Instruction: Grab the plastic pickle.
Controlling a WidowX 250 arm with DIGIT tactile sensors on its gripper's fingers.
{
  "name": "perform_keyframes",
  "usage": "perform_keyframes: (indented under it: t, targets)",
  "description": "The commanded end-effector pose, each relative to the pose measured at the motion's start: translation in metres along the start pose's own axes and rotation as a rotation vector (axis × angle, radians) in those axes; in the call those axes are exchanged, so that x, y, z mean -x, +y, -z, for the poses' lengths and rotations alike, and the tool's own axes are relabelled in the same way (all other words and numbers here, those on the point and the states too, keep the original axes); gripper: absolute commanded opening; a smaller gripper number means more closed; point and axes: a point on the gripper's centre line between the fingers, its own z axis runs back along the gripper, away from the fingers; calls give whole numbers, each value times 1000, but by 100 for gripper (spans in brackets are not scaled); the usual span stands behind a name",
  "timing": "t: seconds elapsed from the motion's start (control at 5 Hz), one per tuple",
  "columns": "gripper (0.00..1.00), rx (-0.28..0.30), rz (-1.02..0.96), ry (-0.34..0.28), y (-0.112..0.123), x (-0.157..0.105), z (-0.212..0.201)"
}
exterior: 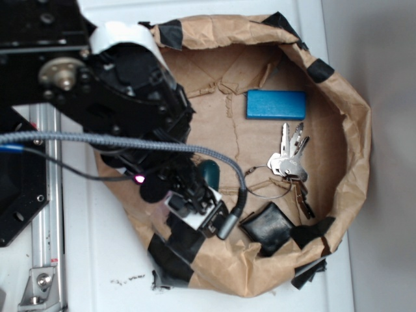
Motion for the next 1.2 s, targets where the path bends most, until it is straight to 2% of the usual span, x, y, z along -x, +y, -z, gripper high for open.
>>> perform_keyframes:
  t: [0.0,0.2,0.4,0.6,0.8,1.0]
  targets:
    - [100,14,0,-15,4,-5,-7]
    - [100,14,0,-15,4,-5,-7]
    - [100,50,-18,-19,-11,-24,-28]
    - [100,115,-75,31,-20,-40,-49]
    - [100,73,-136,6,-12,-53,-37]
    - [100,-36,-206,1,1,-56,5]
